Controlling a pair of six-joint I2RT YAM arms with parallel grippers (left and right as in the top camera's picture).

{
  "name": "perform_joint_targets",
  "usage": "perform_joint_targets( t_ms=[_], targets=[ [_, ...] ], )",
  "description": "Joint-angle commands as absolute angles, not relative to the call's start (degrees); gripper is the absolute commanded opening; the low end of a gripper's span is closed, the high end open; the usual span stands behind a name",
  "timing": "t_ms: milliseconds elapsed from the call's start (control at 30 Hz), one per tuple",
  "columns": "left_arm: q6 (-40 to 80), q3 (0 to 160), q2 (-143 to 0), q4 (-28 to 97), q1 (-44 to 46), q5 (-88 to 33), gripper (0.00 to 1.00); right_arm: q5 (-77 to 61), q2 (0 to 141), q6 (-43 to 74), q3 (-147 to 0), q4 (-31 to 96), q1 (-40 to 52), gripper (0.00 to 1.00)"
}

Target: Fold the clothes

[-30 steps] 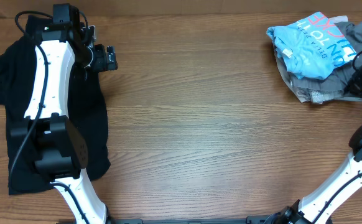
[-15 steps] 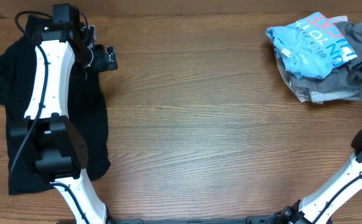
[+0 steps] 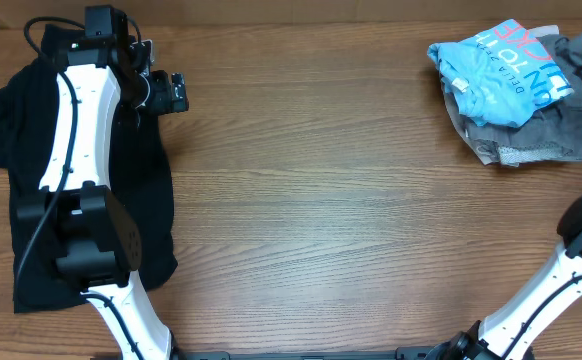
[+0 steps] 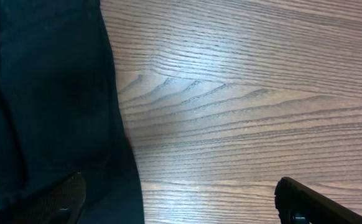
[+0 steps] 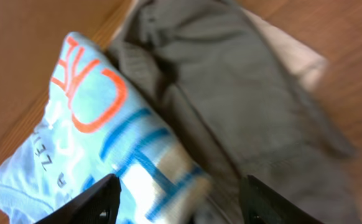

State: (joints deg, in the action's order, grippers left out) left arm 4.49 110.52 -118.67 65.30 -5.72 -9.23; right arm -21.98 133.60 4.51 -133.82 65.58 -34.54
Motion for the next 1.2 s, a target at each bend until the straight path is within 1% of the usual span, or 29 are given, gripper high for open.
perform_joint_targets(
  t_ms=[0,133,233,333,467,600,633,700,733,767,833,867,1033,1167],
  targets=[
    [5.2,110.7,-120.4,65.6,-5.4,-9.0,1.00,-21.7,133.2,4.5,-131.3,63.0,-31.4,0.64],
    [5.1,110.7,-120.5,65.8,-5.4,-9.0,1.00,-20.0,133.2,4.6,-128.5,59.9,-29.5,0.63],
    [5.1,110.7,-120.5,65.8,-5.4,-9.0,1.00,-17.8,133.2,4.6,-126.2,57.9,-28.7,0.60],
    [5.1,110.7,-120.5,65.7,-5.4,-9.0,1.00,-15.6,133.2,4.8,-124.9,57.5,-28.6,0.57],
    [5.1,110.7,-120.5,65.7,-5.4,-9.0,1.00,-11.0,133.2,4.8,-124.9,58.2,-28.9,0.57],
    [5.2,110.7,-120.5,65.1,-5.4,-9.0,1.00,-10.2,133.2,4.7,-124.9,58.9,-29.5,0.56],
    [5.2,110.7,-120.5,65.0,-5.4,-9.0,1.00,-10.3,133.2,4.7,-124.9,59.0,-29.5,0.53],
    [5.2,110.7,-120.5,64.9,-5.4,-9.0,1.00,-10.0,133.2,4.7,-124.9,59.4,-29.5,0.41],
    [5.2,110.7,-120.5,64.9,-5.4,-9.0,1.00,-9.8,133.2,4.7,-124.9,59.7,-29.6,0.32],
    [5.1,110.7,-120.5,64.9,-5.4,-9.0,1.00,-9.8,133.2,4.7,-124.9,59.9,-29.6,0.21],
    [5.1,110.7,-120.5,65.0,-5.4,-9.0,1.00,-9.9,133.2,4.7,-124.9,60.2,-29.8,0.07],
    [5.1,110.7,-120.5,65.1,-5.4,-9.0,1.00,-9.9,133.2,4.7,-124.9,60.4,-29.9,0.04],
    [5.1,110.7,-120.5,65.3,-5.4,-9.0,1.00,-10.1,133.2,4.8,-127.7,62.8,-32.6,0.04],
    [5.1,110.7,-120.5,65.3,-5.4,-9.0,1.00,-11.1,133.1,4.7,-130.2,65.8,-36.5,0.04]
  ],
)
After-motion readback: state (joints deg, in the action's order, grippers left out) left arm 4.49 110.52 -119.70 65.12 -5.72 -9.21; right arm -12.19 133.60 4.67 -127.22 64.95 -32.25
